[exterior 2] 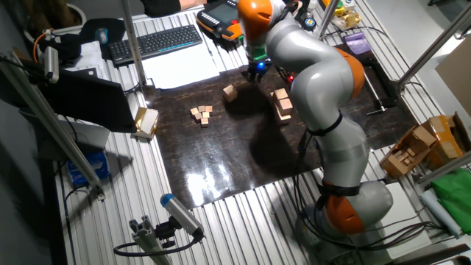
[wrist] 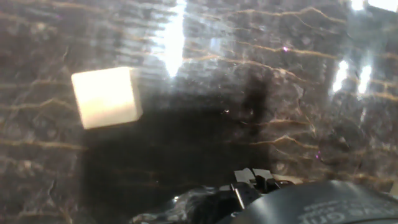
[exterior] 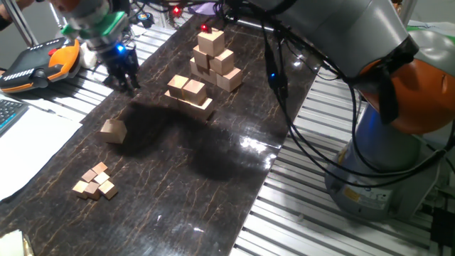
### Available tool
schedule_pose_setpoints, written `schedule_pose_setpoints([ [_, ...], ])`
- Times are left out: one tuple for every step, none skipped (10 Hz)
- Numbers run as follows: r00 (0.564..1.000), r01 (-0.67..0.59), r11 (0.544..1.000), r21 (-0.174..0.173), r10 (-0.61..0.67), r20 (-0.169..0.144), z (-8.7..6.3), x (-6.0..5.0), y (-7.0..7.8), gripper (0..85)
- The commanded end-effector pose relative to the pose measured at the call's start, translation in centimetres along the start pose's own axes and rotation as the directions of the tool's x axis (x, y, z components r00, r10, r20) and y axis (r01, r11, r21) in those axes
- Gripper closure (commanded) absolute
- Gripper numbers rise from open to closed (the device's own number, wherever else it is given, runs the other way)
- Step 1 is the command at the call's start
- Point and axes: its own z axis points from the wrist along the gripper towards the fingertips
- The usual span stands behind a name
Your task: Stack the blocks into a pyramid shape
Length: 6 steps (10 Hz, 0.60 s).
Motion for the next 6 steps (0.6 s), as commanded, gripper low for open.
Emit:
schedule_pose_setpoints([
  [1.000, -0.016, 1.000, -0.010, 0.016, 0.012, 0.4, -0.3, 1.7, 30.3],
  [0.999, -0.034, 0.999, -0.013, 0.034, 0.029, 0.8, -0.5, 2.6, 23.3],
  [0.998, -0.050, 0.998, -0.031, 0.051, 0.031, 1.1, -0.8, 3.4, 18.7],
  [0.998, -0.056, 0.998, -0.035, 0.057, 0.031, 1.1, -1.3, 4.2, 15.0],
  [0.999, -0.040, 0.998, -0.040, 0.041, 0.027, 1.2, -1.8, 4.7, 14.7],
  [0.999, -0.026, 0.999, -0.038, 0.028, 0.029, 1.4, -2.3, 5.2, 14.7],
])
